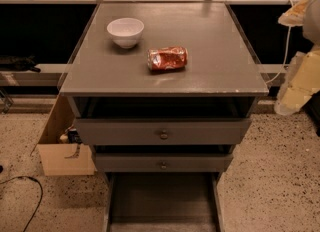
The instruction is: Place coke can into bottom drawer
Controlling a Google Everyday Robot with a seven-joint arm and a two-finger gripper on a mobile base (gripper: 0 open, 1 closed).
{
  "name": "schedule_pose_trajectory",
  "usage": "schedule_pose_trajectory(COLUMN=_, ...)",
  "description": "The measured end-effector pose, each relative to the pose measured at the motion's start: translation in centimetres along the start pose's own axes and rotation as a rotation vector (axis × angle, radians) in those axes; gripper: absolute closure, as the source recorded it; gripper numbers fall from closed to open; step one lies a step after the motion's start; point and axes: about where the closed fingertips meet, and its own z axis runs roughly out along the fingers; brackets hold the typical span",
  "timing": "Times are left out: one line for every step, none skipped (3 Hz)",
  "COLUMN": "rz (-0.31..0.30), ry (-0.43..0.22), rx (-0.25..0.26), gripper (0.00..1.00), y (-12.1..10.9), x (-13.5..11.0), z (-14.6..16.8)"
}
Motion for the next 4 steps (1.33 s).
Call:
schedule_pose_trajectory(rz=0.0, ry=0.0, rx=0.0, gripper=0.0, y=0.0, x=0.0, z=0.0)
schedule_pose_trajectory(rz=-0.031, ry=-0.007, rx=0.0, gripper=0.0, y=-0.2, x=-1.1, z=1.2)
schedule_pose_trajectory(rz=-0.13, ry=-0.077, rx=0.03, gripper=0.0, y=-3.0, x=-5.9, z=3.5)
schedule_pose_trajectory(rz=-0.213, ry=-0.17, rx=0.045, gripper=0.0, y=-6.2, x=-11.4, z=5.6)
